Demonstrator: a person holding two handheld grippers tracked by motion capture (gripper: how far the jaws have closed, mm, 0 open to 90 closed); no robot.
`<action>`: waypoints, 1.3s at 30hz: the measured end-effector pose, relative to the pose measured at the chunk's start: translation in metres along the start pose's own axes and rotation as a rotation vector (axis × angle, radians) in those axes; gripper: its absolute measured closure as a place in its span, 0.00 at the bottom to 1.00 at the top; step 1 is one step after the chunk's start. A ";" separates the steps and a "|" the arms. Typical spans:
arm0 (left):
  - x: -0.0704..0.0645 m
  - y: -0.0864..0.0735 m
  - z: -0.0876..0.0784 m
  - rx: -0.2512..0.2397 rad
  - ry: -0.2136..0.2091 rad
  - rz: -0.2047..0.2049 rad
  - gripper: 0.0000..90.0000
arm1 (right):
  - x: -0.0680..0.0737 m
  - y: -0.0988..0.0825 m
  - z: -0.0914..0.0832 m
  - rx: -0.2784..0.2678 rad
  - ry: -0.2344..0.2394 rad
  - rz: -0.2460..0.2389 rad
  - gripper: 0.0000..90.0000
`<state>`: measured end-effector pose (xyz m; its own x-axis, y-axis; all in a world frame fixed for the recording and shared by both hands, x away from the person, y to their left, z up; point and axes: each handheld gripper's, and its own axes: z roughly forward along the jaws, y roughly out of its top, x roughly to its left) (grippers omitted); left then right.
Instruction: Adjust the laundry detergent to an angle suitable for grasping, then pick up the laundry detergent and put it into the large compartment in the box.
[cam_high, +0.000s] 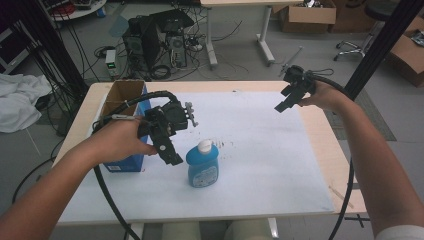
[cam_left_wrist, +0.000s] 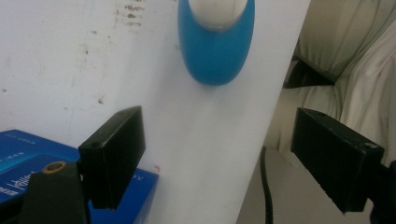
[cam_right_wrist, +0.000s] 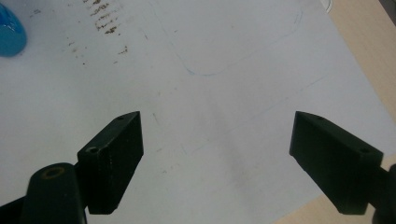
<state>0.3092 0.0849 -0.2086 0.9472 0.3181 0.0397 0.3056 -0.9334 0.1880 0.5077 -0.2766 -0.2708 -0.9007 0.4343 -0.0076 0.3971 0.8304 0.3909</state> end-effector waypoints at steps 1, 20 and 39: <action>0.000 0.000 -0.001 -0.004 -0.001 -0.001 0.21 | 0.000 0.000 -0.001 -0.003 -0.001 0.000 0.19; 0.001 0.004 -0.004 -0.009 0.000 0.001 0.21 | 0.002 0.001 -0.003 -0.006 0.000 -0.011 0.20; -0.009 0.018 -0.009 -0.044 -0.009 0.008 0.21 | 0.003 0.006 -0.004 -0.010 -0.002 -0.012 0.19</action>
<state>0.3056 0.0665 -0.1964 0.9505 0.3091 0.0324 0.2937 -0.9276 0.2309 0.5063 -0.2721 -0.2647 -0.9051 0.4249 -0.0146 0.3841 0.8321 0.4002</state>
